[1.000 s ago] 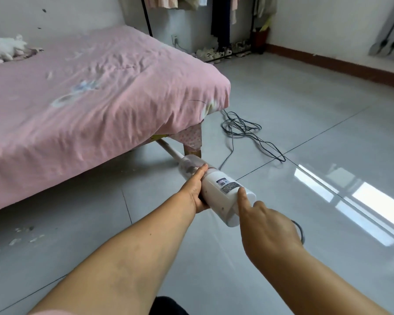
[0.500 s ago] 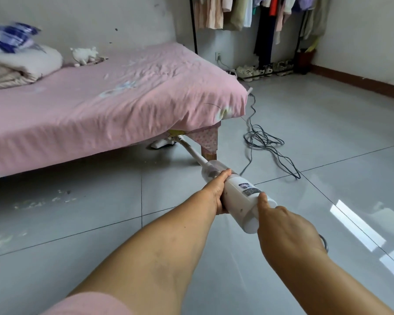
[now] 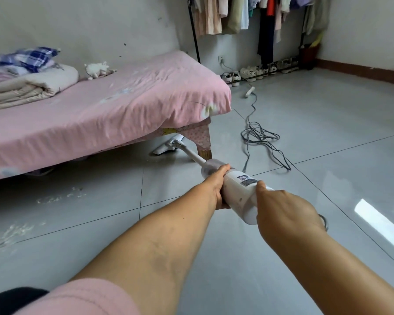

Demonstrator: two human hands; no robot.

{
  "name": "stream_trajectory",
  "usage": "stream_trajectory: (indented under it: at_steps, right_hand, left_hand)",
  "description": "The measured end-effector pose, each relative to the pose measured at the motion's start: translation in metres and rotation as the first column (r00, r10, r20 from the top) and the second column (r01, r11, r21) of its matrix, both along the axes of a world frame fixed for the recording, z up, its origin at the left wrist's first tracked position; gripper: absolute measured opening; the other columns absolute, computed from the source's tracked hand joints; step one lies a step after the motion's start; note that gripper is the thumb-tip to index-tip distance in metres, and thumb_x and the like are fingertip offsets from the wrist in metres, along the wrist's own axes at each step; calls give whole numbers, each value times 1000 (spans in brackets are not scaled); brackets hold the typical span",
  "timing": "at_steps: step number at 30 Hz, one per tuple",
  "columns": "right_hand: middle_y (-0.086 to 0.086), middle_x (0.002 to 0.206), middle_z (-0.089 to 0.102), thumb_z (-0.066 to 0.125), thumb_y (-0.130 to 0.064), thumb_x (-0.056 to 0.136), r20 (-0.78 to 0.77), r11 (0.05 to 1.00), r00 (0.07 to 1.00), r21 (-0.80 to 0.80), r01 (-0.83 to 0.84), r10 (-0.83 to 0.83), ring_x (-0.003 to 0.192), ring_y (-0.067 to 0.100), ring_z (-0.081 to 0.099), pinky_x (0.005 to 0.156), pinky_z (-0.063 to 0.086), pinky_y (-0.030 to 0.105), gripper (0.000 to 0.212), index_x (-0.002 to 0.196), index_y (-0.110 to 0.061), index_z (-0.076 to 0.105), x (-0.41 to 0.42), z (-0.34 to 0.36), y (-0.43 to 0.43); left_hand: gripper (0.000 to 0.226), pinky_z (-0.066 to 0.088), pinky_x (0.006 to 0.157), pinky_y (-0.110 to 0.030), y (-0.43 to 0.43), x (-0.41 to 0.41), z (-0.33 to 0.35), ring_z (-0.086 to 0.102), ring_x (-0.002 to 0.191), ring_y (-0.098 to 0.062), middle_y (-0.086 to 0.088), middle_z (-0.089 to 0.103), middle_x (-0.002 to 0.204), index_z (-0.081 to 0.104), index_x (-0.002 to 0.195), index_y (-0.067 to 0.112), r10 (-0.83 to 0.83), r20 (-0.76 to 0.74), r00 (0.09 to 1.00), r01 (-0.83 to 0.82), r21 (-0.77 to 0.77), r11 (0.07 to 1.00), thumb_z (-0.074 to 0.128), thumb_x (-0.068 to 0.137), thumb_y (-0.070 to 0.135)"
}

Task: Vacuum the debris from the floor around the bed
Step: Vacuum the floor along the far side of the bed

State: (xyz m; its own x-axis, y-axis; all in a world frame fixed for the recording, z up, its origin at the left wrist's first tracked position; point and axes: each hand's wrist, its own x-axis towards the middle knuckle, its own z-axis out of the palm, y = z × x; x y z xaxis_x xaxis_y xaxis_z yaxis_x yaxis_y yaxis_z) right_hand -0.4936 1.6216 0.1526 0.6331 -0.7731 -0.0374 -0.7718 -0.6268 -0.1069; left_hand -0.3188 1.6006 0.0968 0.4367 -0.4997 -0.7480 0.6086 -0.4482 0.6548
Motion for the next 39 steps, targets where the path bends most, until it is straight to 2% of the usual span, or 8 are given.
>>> stream_trajectory:
  at_steps: [8, 11, 15, 20, 25, 30, 36, 39]
  right_hand:
    - [0, 119, 58, 42, -16, 91, 14, 999, 999, -18, -41, 41, 101, 23, 57, 63, 34, 26, 61, 149, -20, 22, -22, 9, -11]
    - [-2, 112, 59, 45, -17, 88, 30, 998, 999, -52, -41, 43, 80, 22, 46, 56, 33, 24, 59, 144, -24, 29, -26, 15, -18]
    - [-3, 108, 58, 47, -17, 84, 64, 997, 997, -72, -41, 46, 77, 20, 42, 47, 25, 23, 58, 140, -28, 35, -25, 23, -23]
    - [-7, 70, 36, 50, -18, 84, 31, 993, 996, -97, -75, 78, 65, 18, 42, 42, 19, 22, 49, 131, -27, 41, -12, 27, -20]
    - [-2, 95, 56, 51, -16, 84, 83, 984, 984, -96, -151, 159, 86, 25, 54, 51, 31, 24, 54, 136, -26, 37, 12, 17, -13]
    - [0, 113, 59, 52, -16, 85, 65, 973, 973, -88, -215, 221, 101, 24, 59, 60, 34, 27, 59, 140, -26, 35, 36, 14, -1]
    - [-5, 81, 46, 53, -15, 81, 68, 973, 973, -84, -214, 220, 76, 22, 48, 43, 20, 22, 46, 125, -26, 47, 30, 26, 6]
    - [-3, 86, 52, 54, -14, 79, 65, 979, 977, -54, -199, 202, 76, 22, 47, 44, 22, 22, 42, 119, -27, 51, 18, 37, 6]
  left_hand:
    - [47, 55, 56, -35, -4, -25, 6, 68, 68, -25, -6, 71, 72, 64, 90, 17, 42, 73, 996, -46, 51, 998, 71, 79, 62]
    - [41, 55, 57, -35, -6, -31, 12, 67, 69, -24, -3, 70, 76, 62, 88, 19, 62, 87, 994, -67, 59, 996, 69, 81, 59]
    - [37, 56, 61, -38, -3, -30, 19, 67, 73, -24, -2, 70, 84, 62, 90, 20, 91, 90, 992, -96, 50, 994, 70, 81, 55]
    - [40, 58, 81, -43, 7, -17, 22, 70, 91, -28, -4, 73, 99, 65, 100, 20, 134, 97, 986, -140, 56, 989, 72, 81, 54]
    - [39, 58, 64, -39, 26, 7, 18, 67, 74, -27, -5, 71, 85, 62, 94, 17, 197, 80, 977, -201, 51, 978, 73, 80, 52]
    - [41, 59, 85, -46, 48, 30, 15, 71, 87, -28, -5, 74, 96, 65, 101, 18, 242, 85, 967, -248, 69, 966, 72, 80, 51]
    - [38, 59, 57, -39, 58, 28, 18, 69, 72, -27, -6, 73, 84, 64, 95, 18, 277, 62, 959, -281, 72, 957, 74, 78, 51]
    - [39, 58, 47, -38, 57, 15, 23, 67, 68, -27, -6, 71, 79, 63, 91, 18, 269, 60, 961, -273, 79, 959, 72, 81, 54]
